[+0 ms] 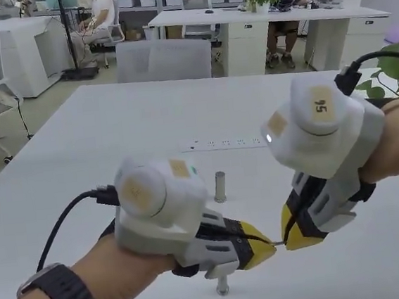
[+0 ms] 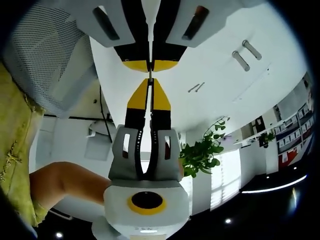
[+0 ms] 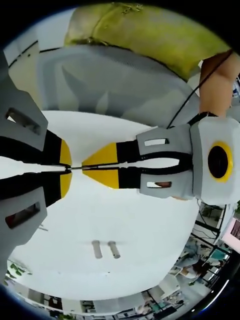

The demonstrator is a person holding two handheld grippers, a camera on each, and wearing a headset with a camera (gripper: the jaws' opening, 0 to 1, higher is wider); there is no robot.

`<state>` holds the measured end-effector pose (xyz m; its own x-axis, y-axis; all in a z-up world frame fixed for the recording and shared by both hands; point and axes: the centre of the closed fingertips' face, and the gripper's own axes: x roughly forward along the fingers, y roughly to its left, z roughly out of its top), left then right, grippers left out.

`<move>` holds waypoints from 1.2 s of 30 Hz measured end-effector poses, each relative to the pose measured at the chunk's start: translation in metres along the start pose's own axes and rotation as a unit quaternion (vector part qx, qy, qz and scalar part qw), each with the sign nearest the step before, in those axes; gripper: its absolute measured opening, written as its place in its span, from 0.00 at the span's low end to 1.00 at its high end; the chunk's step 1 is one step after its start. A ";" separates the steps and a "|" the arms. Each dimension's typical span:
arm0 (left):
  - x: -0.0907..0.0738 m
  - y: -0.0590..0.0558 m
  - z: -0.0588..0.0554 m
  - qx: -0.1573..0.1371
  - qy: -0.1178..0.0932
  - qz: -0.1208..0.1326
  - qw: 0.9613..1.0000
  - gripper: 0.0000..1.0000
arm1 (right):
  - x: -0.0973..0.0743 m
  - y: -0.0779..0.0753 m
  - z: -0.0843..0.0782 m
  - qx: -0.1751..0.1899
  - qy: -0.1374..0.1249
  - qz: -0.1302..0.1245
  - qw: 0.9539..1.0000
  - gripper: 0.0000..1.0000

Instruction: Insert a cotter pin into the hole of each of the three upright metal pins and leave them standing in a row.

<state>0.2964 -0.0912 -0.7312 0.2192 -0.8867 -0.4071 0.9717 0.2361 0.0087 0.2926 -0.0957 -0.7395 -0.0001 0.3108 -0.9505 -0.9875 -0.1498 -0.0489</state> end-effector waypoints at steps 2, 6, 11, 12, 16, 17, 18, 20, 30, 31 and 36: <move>0.000 0.002 0.001 -0.002 -0.002 0.003 1.000 0.00 | 0.000 0.000 0.000 -0.001 0.000 0.000 1.000 0.07; 0.000 0.002 0.000 -0.010 -0.003 0.001 1.000 0.00 | 0.000 -0.002 0.000 -0.009 0.000 -0.008 1.000 0.05; -0.001 0.003 0.001 -0.023 -0.004 0.001 1.000 0.00 | 0.000 -0.002 0.000 -0.003 0.000 -0.008 1.000 0.04; -0.001 0.002 0.001 -0.023 -0.004 0.001 1.000 0.00 | 0.000 -0.002 0.000 -0.003 0.000 -0.008 1.000 0.04; -0.001 0.003 0.001 0.018 -0.007 0.007 1.000 0.00 | 0.001 -0.003 0.000 0.007 -0.001 -0.007 1.000 0.03; 0.000 0.000 0.001 0.019 -0.009 0.001 1.000 0.00 | 0.001 -0.003 0.000 0.008 -0.001 -0.006 1.000 0.02; 0.000 0.000 0.001 0.025 -0.009 0.002 1.000 0.00 | 0.000 -0.003 0.000 0.009 0.000 -0.006 1.000 0.02; 0.000 0.001 0.000 0.036 -0.007 0.005 0.999 0.01 | 0.001 -0.003 0.000 0.010 0.001 -0.007 1.000 0.02; -0.004 0.003 -0.001 0.031 -0.011 0.018 0.999 0.17 | 0.001 -0.002 -0.002 0.023 0.002 -0.004 1.000 0.02; -0.005 0.004 -0.001 0.031 -0.013 0.021 0.999 0.17 | 0.002 -0.002 -0.002 0.023 0.002 -0.005 1.000 0.02; -0.015 0.011 -0.007 0.020 -0.014 0.037 0.999 0.23 | 0.006 -0.001 -0.004 0.032 -0.001 -0.005 0.999 0.02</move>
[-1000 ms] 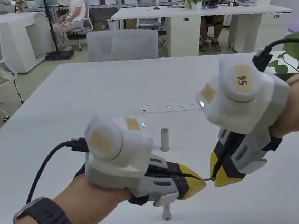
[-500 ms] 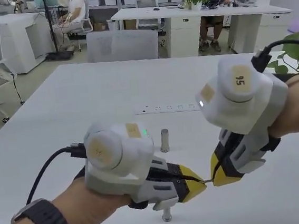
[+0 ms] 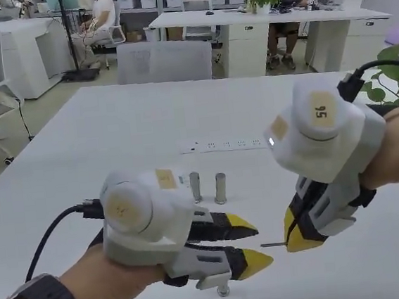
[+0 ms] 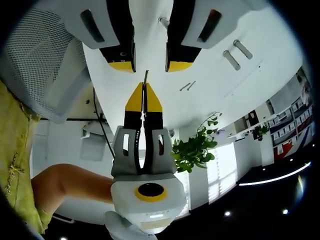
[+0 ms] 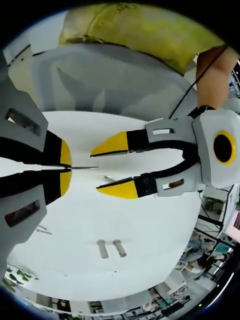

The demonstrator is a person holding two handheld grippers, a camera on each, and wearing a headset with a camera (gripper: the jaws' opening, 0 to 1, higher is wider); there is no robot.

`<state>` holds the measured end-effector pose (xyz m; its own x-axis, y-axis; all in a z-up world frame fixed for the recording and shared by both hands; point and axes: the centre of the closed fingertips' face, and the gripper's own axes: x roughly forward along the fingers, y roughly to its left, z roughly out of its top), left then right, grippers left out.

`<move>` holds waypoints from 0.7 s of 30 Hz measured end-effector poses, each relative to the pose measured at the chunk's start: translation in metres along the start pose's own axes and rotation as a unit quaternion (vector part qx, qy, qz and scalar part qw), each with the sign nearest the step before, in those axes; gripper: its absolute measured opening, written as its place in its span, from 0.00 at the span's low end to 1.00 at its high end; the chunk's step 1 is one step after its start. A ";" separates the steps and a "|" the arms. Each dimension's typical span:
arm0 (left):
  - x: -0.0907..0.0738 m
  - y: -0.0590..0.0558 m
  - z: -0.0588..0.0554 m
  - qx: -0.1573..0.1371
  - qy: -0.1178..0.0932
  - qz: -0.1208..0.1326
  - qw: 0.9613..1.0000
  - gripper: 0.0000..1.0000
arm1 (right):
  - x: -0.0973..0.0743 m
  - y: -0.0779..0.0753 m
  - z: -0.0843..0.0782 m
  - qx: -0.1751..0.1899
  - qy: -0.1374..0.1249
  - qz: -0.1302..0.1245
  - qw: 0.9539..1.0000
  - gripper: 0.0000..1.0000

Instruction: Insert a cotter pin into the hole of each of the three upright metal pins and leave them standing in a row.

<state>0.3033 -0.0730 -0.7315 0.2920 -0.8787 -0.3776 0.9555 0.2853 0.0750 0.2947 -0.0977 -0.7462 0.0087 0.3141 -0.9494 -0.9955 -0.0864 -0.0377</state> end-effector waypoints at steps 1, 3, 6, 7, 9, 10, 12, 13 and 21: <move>-0.002 0.002 -0.002 -0.002 0.002 0.004 1.000 0.24 | 0.001 0.000 0.000 0.000 0.000 -0.002 1.000 0.02; -0.006 0.003 -0.005 -0.007 0.002 0.007 1.000 0.25 | 0.002 0.000 -0.001 0.002 0.000 -0.001 1.000 0.02; -0.009 0.007 -0.011 -0.013 0.007 0.014 1.000 0.27 | 0.003 0.000 -0.001 0.004 0.000 -0.002 1.000 0.02; -0.011 0.009 -0.014 -0.014 0.007 0.018 1.000 0.27 | 0.004 0.000 -0.001 0.005 -0.001 -0.002 1.000 0.02; -0.012 0.011 -0.020 -0.018 0.012 0.022 1.000 0.29 | 0.006 -0.002 -0.002 0.011 -0.002 -0.004 1.000 0.02; -0.013 0.012 -0.023 -0.019 0.014 0.022 0.999 0.29 | 0.006 -0.003 -0.002 0.012 -0.003 -0.004 1.000 0.02; -0.014 0.014 -0.031 -0.022 0.019 0.023 0.999 0.30 | 0.009 -0.003 -0.002 0.018 -0.006 -0.004 1.000 0.02; -0.015 0.014 -0.035 -0.024 0.022 0.023 0.999 0.31 | 0.010 -0.004 -0.002 0.020 -0.007 -0.004 1.000 0.02; -0.016 0.023 -0.062 -0.043 0.031 0.019 0.998 0.32 | 0.020 -0.007 -0.003 0.040 -0.011 -0.005 0.999 0.02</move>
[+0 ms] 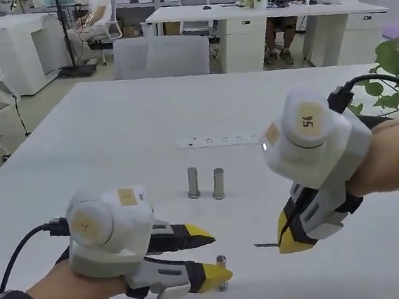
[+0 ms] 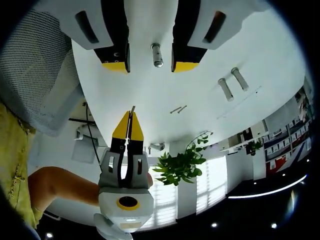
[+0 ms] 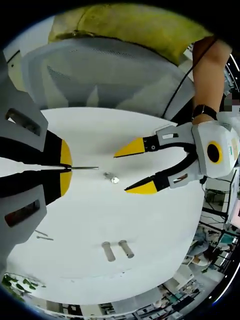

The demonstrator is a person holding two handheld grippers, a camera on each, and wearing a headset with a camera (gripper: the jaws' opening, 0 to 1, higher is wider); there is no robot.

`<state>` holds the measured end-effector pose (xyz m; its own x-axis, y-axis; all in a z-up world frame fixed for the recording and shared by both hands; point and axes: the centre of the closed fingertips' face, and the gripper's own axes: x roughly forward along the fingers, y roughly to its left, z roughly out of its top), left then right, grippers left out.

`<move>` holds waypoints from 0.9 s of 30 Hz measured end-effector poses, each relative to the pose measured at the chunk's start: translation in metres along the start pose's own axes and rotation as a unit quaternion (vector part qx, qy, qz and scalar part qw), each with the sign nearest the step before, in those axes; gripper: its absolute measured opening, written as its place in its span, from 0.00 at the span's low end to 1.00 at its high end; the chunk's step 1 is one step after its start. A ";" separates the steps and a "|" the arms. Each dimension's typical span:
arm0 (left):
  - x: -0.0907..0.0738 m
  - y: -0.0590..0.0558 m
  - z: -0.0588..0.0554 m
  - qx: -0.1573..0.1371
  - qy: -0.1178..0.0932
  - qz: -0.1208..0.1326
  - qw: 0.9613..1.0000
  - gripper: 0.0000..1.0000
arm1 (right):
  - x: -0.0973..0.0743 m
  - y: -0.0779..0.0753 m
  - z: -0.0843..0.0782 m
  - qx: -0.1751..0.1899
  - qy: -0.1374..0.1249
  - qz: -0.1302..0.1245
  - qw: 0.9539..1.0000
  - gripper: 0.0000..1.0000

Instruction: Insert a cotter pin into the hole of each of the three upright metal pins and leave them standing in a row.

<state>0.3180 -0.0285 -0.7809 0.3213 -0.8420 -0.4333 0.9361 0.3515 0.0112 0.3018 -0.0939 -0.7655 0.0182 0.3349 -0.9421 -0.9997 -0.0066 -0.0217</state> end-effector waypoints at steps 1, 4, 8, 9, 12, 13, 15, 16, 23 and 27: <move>0.001 0.002 -0.004 0.000 0.004 -0.002 1.000 0.32 | 0.002 -0.001 0.000 0.002 0.000 -0.001 1.000 0.02; 0.005 0.006 -0.014 -0.004 0.012 -0.005 1.000 0.30 | 0.007 -0.002 -0.001 0.013 0.002 -0.004 1.000 0.02; 0.010 0.011 -0.023 -0.005 0.017 -0.010 1.000 0.27 | 0.014 -0.004 -0.002 0.030 0.005 -0.007 1.000 0.02; 0.011 0.012 -0.024 -0.005 0.018 -0.011 1.000 0.27 | 0.016 -0.003 -0.002 0.033 0.006 -0.006 0.999 0.02; 0.015 0.012 -0.026 -0.002 0.017 -0.020 1.000 0.25 | 0.021 -0.003 -0.003 0.043 0.009 -0.008 0.999 0.02; 0.016 0.012 -0.027 0.001 0.017 -0.023 1.000 0.24 | 0.023 -0.002 -0.002 0.047 0.007 -0.007 0.999 0.02; 0.019 0.012 -0.028 0.002 0.017 -0.027 0.999 0.23 | 0.027 -0.002 -0.001 0.058 0.006 -0.008 0.998 0.02; 0.020 0.013 -0.029 0.006 0.017 -0.029 0.999 0.22 | 0.028 -0.002 -0.001 0.059 0.006 -0.009 0.998 0.02; 0.025 0.012 -0.033 0.011 0.019 -0.043 0.999 0.19 | 0.041 -0.007 -0.003 0.110 0.006 -0.021 0.994 0.02; 0.027 0.012 -0.035 0.015 0.018 -0.049 0.999 0.15 | 0.048 -0.007 -0.002 0.136 0.005 -0.023 0.990 0.02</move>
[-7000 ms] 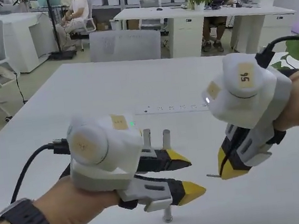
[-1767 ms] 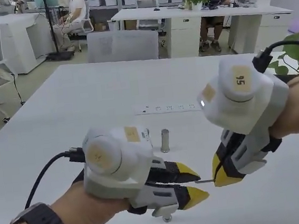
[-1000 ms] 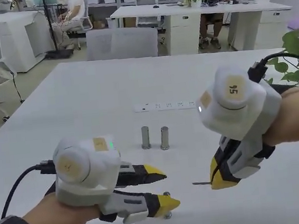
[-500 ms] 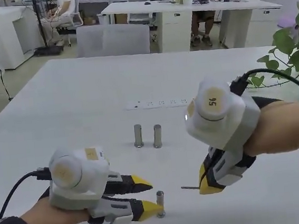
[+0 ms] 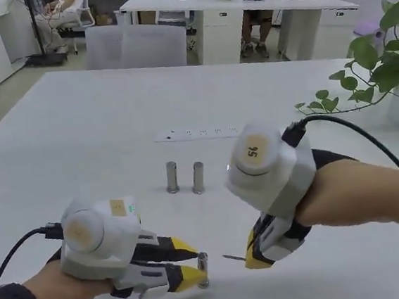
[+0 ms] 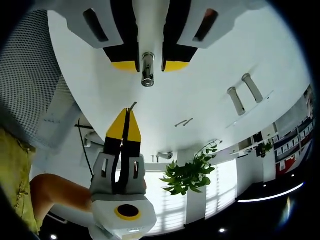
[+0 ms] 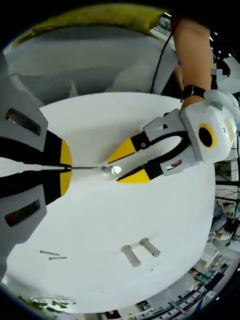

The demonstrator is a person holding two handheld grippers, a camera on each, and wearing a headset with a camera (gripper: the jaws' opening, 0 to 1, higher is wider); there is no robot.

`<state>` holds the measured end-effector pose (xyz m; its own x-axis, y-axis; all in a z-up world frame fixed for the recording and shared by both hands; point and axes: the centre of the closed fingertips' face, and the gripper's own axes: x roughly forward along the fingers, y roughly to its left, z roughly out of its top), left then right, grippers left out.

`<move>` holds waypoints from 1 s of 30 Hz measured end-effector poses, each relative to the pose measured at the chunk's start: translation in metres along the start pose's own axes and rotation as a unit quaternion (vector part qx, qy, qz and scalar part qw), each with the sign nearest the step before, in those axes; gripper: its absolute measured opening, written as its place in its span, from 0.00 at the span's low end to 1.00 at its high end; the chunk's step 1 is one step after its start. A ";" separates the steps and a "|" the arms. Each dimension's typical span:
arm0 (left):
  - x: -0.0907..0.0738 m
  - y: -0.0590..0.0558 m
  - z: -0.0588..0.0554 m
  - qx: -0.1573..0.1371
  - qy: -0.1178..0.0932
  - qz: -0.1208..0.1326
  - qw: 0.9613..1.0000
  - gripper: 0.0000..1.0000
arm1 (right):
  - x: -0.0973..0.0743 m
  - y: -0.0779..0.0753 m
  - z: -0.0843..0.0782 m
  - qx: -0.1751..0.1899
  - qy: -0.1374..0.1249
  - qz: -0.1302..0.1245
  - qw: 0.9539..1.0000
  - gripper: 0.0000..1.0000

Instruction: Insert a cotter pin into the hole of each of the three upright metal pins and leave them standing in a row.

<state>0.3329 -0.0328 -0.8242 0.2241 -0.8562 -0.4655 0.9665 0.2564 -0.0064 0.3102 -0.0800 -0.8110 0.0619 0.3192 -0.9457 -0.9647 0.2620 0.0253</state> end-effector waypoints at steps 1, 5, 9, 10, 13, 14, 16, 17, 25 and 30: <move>0.001 0.000 0.000 0.000 0.000 -0.002 1.000 0.15 | 0.002 -0.001 0.001 0.004 -0.002 -0.002 1.000 0.02; 0.002 0.000 -0.002 0.001 0.001 -0.005 1.000 0.13 | 0.006 -0.001 0.003 0.023 -0.006 -0.004 1.000 0.02; 0.003 0.000 -0.002 -0.001 -0.001 -0.007 1.000 0.13 | 0.010 0.000 0.005 0.032 -0.007 -0.005 0.999 0.02; 0.004 0.001 -0.002 -0.001 -0.001 -0.007 1.000 0.13 | 0.011 0.002 0.005 0.032 -0.006 -0.003 0.999 0.02; 0.004 0.000 -0.002 -0.002 -0.002 -0.009 1.000 0.12 | 0.013 0.002 0.006 0.036 -0.008 -0.002 0.999 0.02; 0.004 0.000 -0.002 -0.002 -0.001 -0.009 1.000 0.11 | 0.014 0.002 0.007 0.036 -0.009 -0.003 0.999 0.02; 0.004 -0.001 -0.002 -0.002 -0.001 -0.011 1.000 0.11 | 0.014 0.002 0.008 0.036 -0.009 -0.003 0.999 0.02; 0.005 -0.001 -0.003 -0.001 -0.001 -0.012 1.000 0.11 | 0.014 0.002 0.009 0.036 -0.010 -0.002 0.999 0.02; 0.006 -0.003 -0.001 0.000 -0.003 -0.014 1.000 0.08 | 0.015 0.003 0.011 0.034 -0.007 0.000 0.999 0.02; 0.005 -0.004 0.000 0.000 -0.004 -0.014 1.000 0.08 | 0.017 0.002 0.011 0.032 -0.004 -0.003 0.999 0.02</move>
<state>0.3304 -0.0382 -0.8271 0.1983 -0.8663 -0.4584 0.9723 0.2329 -0.0196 0.3118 -0.0643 -0.8238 0.0704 0.3248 -0.9432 -0.9459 0.3220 0.0402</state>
